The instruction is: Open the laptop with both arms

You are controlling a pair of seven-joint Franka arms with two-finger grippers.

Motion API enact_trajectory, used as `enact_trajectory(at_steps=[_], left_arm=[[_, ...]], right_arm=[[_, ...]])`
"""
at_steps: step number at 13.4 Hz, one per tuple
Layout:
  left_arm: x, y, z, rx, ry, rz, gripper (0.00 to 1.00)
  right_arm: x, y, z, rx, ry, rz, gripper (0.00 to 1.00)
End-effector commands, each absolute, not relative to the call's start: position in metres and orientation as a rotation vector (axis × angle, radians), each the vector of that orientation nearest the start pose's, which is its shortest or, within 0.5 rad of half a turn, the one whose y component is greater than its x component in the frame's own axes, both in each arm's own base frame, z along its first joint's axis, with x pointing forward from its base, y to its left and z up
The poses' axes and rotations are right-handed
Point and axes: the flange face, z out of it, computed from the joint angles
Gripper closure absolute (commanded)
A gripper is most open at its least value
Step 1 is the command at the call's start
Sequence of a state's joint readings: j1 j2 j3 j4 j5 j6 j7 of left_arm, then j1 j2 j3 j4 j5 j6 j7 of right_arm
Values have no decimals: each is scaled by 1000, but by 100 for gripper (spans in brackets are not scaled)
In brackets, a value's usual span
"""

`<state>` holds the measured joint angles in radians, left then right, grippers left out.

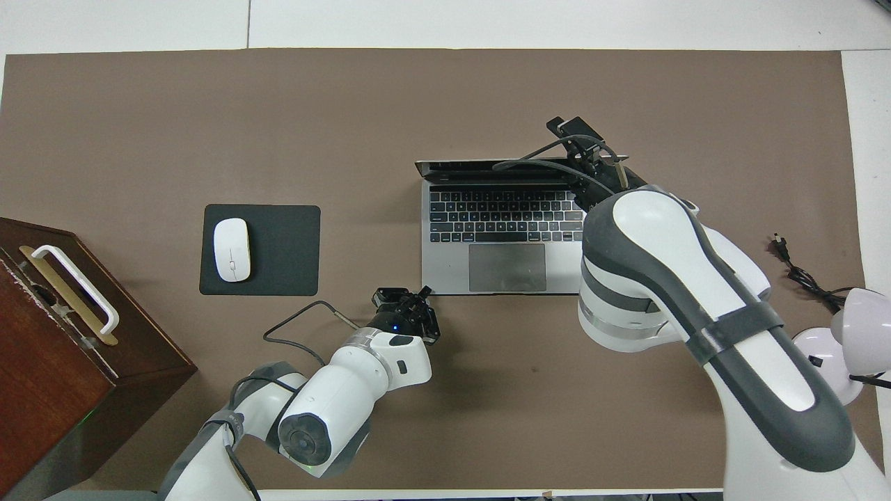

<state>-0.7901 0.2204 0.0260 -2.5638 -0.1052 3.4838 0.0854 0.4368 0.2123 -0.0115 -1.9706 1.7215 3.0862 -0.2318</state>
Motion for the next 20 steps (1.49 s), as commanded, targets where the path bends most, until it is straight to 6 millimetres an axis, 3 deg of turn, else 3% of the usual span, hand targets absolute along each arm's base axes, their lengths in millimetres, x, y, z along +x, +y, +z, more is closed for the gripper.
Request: enact_trajectory(at_steps=[1, 10, 12, 16, 20], left_arm=[[382, -350, 239, -2946, 1171, -1080, 100], [382, -350, 239, -2945, 1173, -1080, 100], [381, -351, 238, -2946, 1176, -1077, 100], [382, -352, 238, -2945, 1176, -1077, 100], [382, -352, 238, -2950, 1166, -1077, 100]], right_arm=[[594, 164, 404, -1952, 1058, -656, 0], [604, 162, 400, -1965, 1048, -670, 0], [606, 165, 408, -1952, 1038, -677, 0], [587, 165, 475, -1869, 981, -728, 0], [595, 168, 535, -1792, 884, -788, 0]])
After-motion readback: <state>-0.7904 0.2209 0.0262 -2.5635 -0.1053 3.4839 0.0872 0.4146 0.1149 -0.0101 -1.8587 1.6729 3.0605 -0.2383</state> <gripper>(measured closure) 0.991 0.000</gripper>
